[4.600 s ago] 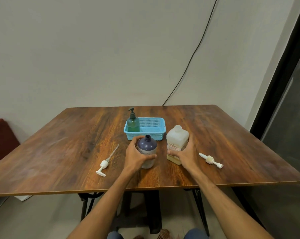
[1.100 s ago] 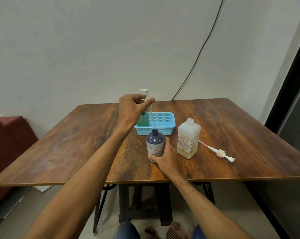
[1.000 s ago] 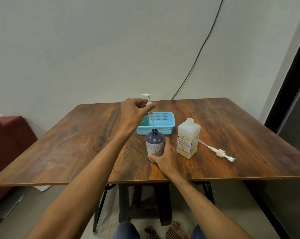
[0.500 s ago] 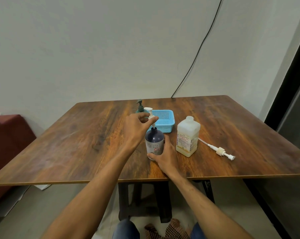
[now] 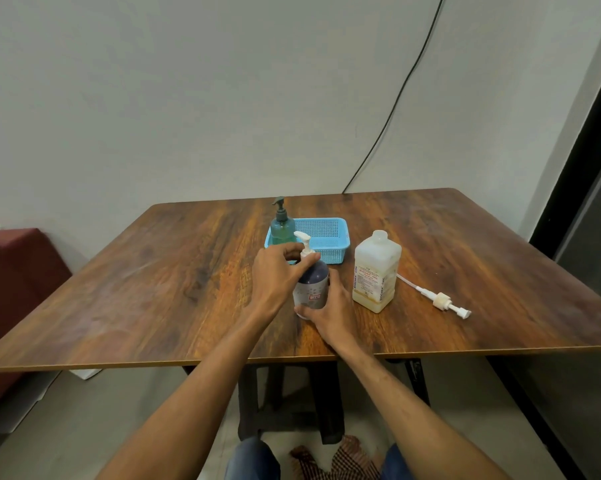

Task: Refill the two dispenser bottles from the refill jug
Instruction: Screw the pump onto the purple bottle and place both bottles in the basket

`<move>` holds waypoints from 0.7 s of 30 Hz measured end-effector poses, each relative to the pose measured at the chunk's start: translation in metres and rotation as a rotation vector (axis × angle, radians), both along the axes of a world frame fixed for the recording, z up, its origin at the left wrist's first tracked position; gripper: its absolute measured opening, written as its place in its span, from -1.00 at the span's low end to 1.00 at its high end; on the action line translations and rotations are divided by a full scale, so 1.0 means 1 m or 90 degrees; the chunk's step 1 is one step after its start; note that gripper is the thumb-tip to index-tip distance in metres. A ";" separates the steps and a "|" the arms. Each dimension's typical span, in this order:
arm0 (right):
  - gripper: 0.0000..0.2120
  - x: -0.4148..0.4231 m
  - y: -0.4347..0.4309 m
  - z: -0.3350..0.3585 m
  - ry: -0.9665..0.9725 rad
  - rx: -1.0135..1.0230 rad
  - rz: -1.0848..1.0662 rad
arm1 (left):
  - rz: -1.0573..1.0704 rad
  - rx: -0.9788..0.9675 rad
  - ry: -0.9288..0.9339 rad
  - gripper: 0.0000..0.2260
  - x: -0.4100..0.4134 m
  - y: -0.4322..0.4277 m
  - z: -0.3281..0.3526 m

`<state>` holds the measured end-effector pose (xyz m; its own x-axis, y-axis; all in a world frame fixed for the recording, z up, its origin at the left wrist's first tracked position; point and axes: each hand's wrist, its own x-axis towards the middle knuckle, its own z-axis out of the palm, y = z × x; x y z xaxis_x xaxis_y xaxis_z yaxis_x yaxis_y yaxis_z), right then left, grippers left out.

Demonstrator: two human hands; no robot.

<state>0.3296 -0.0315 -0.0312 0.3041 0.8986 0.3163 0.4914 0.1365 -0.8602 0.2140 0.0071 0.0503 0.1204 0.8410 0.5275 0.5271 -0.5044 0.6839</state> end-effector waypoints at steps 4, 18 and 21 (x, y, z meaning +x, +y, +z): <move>-0.15 0.000 0.001 0.000 -0.003 0.004 0.006 | -0.031 -0.018 -0.034 -0.72 0.001 -0.002 -0.002; -0.16 0.001 0.003 -0.004 -0.014 0.000 -0.002 | 0.031 -0.021 -0.198 -0.76 0.021 -0.008 -0.013; -0.16 0.001 0.005 -0.005 -0.014 0.001 -0.001 | -0.007 -0.039 -0.142 -0.79 0.015 -0.005 -0.012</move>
<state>0.3311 -0.0270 -0.0360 0.2992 0.8975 0.3240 0.5105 0.1363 -0.8490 0.2293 0.0023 0.0386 0.0150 0.8715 0.4903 0.3541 -0.4631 0.8125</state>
